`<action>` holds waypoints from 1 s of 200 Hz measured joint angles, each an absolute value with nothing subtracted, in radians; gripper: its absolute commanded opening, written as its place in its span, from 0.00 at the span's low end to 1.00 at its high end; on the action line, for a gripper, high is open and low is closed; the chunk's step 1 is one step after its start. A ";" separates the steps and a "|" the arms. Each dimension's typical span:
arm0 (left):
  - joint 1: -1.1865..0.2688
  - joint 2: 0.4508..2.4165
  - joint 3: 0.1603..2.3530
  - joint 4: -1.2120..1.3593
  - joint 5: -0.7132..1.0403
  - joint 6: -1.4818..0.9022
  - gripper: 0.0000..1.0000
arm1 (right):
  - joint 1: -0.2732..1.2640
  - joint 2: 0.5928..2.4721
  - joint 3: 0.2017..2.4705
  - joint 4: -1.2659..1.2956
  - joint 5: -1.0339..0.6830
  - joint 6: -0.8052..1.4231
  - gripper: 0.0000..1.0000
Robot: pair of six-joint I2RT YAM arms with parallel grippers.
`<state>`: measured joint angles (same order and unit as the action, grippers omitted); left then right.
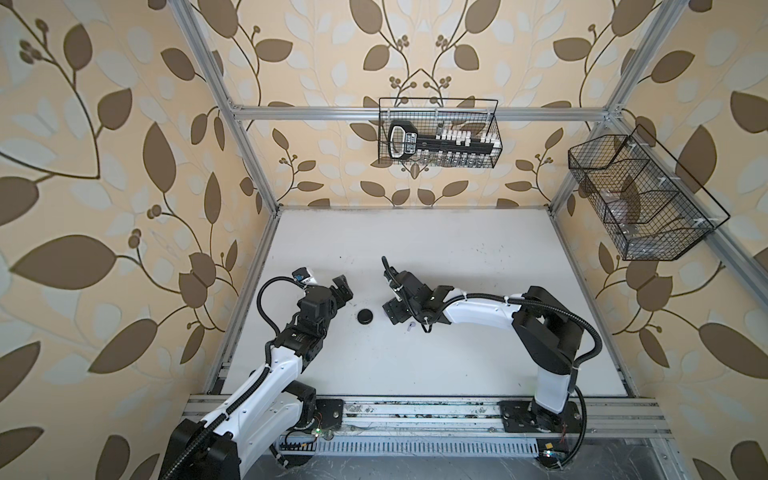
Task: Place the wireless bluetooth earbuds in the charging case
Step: 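Lower the right gripper over the lavender round case and close on it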
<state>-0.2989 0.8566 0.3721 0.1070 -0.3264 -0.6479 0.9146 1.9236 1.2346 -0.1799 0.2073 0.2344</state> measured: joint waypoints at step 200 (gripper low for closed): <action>-0.299 0.869 0.371 0.127 -0.343 -0.667 0.99 | 0.963 2.061 1.364 -0.321 0.249 0.237 0.63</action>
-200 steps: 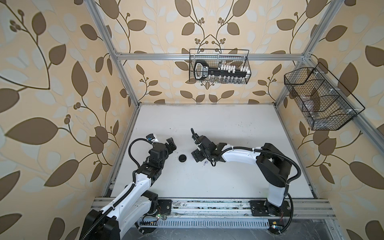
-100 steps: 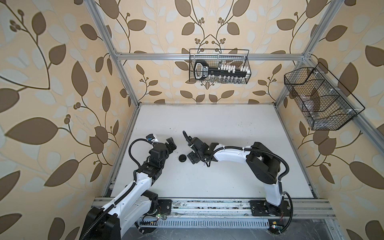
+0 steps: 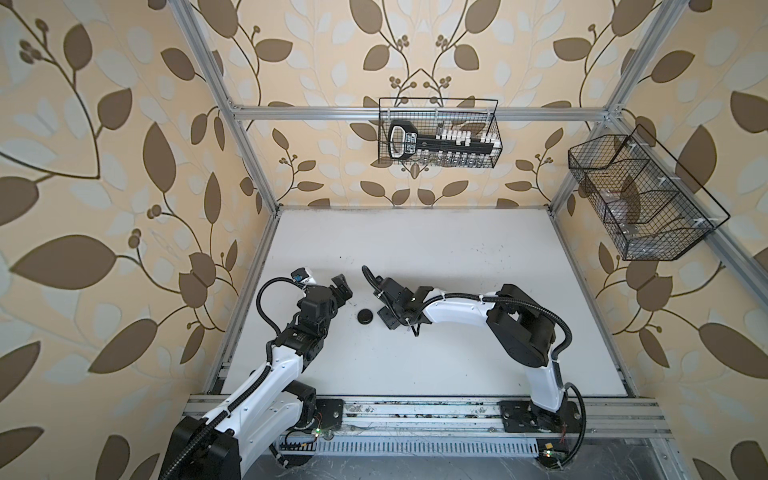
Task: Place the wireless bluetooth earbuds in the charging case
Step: 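Lower the right gripper over the lavender round case and close on it, then lift the lavender case with the right gripper toward the left gripper while the left approaches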
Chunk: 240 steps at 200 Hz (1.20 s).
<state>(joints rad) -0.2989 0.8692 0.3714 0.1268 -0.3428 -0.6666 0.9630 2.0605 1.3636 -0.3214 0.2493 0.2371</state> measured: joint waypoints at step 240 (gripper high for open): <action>-0.349 1.032 0.438 0.435 0.334 -0.548 0.58 | 0.890 1.299 0.678 0.231 0.323 0.014 0.31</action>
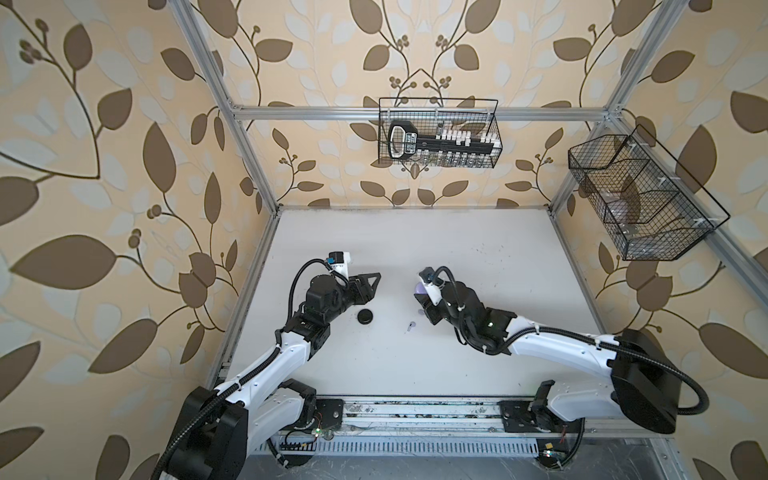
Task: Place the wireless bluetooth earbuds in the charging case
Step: 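Lift the lavender case with the right gripper toward the left gripper while the left approaches, then close the left gripper on the lavender case held by the right gripper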
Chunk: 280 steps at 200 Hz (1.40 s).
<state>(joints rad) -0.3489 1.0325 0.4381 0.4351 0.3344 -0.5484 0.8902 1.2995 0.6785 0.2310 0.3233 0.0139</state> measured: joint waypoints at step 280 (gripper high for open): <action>-0.701 1.264 0.713 0.273 0.661 -0.207 0.33 | 1.029 1.105 0.258 0.907 0.421 -0.473 0.19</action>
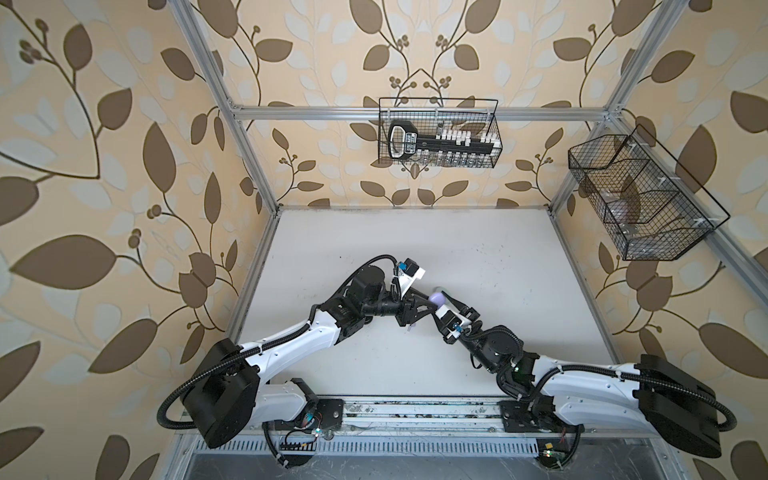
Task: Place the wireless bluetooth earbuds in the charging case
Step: 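Close the left gripper on the lavender case held by the right gripper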
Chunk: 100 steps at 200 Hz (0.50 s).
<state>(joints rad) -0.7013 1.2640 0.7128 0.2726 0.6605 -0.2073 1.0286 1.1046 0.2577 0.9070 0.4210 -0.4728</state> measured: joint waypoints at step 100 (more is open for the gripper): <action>-0.720 1.340 0.788 0.196 0.636 -0.166 0.23 | 1.029 1.105 0.253 0.880 0.439 -0.472 0.22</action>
<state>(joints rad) -0.7204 1.3403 0.7879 0.1963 0.6365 -0.1661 1.0286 1.1046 0.2527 0.8799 0.4393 -0.4725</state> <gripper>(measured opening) 0.266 0.469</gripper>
